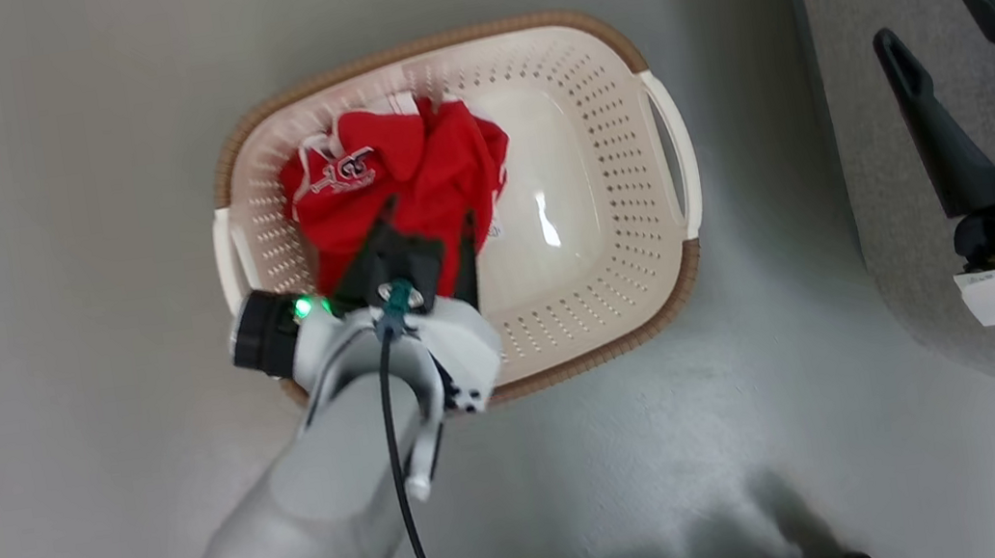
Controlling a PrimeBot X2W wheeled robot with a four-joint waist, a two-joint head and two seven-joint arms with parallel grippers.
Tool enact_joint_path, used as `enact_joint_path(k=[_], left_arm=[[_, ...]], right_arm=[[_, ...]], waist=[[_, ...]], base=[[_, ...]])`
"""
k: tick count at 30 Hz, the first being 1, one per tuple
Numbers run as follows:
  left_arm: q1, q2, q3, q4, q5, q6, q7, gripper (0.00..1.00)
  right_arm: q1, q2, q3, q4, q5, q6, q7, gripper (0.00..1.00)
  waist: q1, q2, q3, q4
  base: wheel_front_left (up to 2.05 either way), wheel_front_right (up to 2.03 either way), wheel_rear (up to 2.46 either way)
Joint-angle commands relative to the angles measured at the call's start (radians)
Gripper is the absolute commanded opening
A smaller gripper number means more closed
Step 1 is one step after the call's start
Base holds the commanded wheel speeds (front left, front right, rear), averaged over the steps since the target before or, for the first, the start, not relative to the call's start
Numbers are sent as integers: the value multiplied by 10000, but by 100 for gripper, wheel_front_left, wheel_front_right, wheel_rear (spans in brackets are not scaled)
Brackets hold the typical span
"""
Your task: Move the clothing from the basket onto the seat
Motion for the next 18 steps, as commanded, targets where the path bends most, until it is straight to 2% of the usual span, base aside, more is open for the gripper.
enact_joint_path(k=[1,14,18], left_arm=[[-452,58,-181,403,-412,220,-59,100],[-2529,58,-1895,2189,-1470,826,665,100],[-3007,58,-2305,2499,-1495,1231,910,100]], right_arm=[[97,-192,191,-369,62,27,-59,100],[-413,-113,582,-1039,11,27,-59,100],[-479,-142,496,-1146,18,27,-59,100]], waist=[[0,0,570,-348],[0,0,1822,-828],[0,0,2040,-809]], base=[[0,0,0],[0,0,0],[0,0,0]])
